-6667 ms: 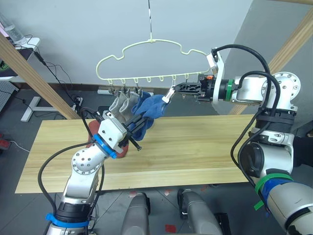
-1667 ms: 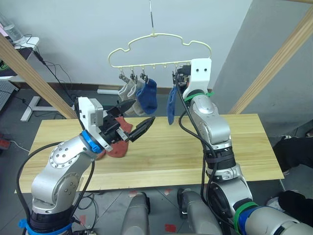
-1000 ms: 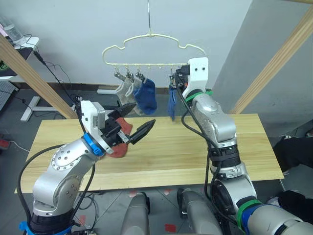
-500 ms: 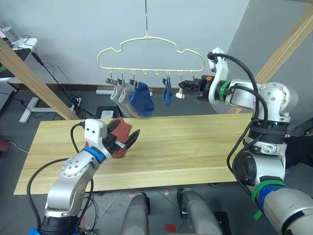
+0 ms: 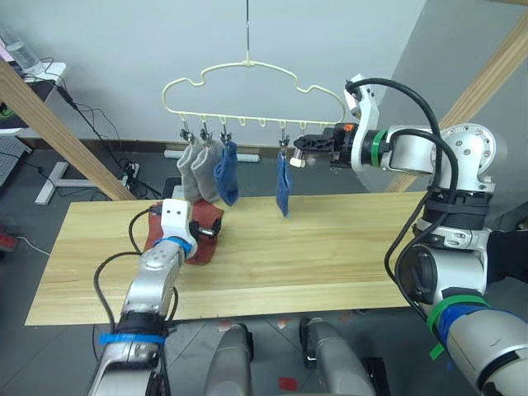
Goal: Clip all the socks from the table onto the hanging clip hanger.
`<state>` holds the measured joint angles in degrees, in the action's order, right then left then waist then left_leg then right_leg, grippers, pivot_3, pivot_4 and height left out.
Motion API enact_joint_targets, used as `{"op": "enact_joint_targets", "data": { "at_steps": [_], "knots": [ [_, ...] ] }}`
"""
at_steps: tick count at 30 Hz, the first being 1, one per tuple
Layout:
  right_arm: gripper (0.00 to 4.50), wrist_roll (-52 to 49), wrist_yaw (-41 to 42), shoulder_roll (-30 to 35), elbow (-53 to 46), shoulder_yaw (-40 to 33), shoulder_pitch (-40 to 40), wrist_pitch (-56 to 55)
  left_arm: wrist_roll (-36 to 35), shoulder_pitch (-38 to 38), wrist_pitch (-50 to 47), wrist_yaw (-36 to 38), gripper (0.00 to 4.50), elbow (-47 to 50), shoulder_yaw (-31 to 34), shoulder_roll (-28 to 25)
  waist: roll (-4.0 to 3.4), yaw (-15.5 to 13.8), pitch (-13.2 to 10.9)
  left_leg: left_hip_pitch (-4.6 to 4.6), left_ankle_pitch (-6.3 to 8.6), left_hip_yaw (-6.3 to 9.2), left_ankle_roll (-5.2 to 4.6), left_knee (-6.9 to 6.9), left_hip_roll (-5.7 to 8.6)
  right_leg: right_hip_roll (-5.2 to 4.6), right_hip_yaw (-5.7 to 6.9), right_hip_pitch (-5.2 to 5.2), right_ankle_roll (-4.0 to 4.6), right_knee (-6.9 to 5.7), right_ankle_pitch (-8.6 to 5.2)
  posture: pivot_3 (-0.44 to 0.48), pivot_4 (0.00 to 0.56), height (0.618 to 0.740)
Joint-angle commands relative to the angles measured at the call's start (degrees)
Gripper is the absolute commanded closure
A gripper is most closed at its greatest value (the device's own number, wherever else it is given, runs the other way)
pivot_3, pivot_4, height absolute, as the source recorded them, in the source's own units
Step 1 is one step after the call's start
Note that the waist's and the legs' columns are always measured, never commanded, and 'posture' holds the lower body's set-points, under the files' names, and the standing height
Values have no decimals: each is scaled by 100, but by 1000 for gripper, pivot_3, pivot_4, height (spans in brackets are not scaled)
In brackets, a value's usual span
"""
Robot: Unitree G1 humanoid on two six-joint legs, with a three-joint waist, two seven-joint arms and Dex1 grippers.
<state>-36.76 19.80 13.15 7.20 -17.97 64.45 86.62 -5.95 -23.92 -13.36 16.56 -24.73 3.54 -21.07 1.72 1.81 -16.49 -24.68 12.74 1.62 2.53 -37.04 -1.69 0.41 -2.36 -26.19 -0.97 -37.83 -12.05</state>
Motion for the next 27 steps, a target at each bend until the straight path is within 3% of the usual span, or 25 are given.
{"op": "enact_joint_targets", "data": {
  "at_steps": [1,9,16,19,27],
  "knots": [
    [4375,-67,-10,45,-96,-90,130,-67,135,-218,94,175,0,-513,-72,-44,0,2,0,0,0,-2,0,1,1,-1,-2,0,2,1,1,-10,304,740],
    [4375,-73,-112,39,-142,-129,133,-31,255,-512,-77,510,0,-1078,-185,-77,0,9,0,0,0,4,0,5,-1,-2,5,-3,11,-6,7,-19,293,740],
    [4375,-76,-163,5,-177,-145,116,-33,430,-578,-53,344,0,-1230,-164,-116,1,12,1,2,0,1,0,1,0,-2,2,-1,9,-8,7,-21,278,740],
    [4375,-27,-226,12,-175,-157,80,-89,423,-545,14,309,506,-1199,-124,-119,1,13,2,3,0,2,0,2,-1,-2,2,-1,10,-10,7,-18,268,740],
    [4375,-45,-296,5,-166,-165,47,-157,374,-512,-53,341,2811,-1110,-60,-119,2,12,2,3,0,0,0,2,0,-2,2,-1,10,-10,7,-16,261,740]
  ]
}}
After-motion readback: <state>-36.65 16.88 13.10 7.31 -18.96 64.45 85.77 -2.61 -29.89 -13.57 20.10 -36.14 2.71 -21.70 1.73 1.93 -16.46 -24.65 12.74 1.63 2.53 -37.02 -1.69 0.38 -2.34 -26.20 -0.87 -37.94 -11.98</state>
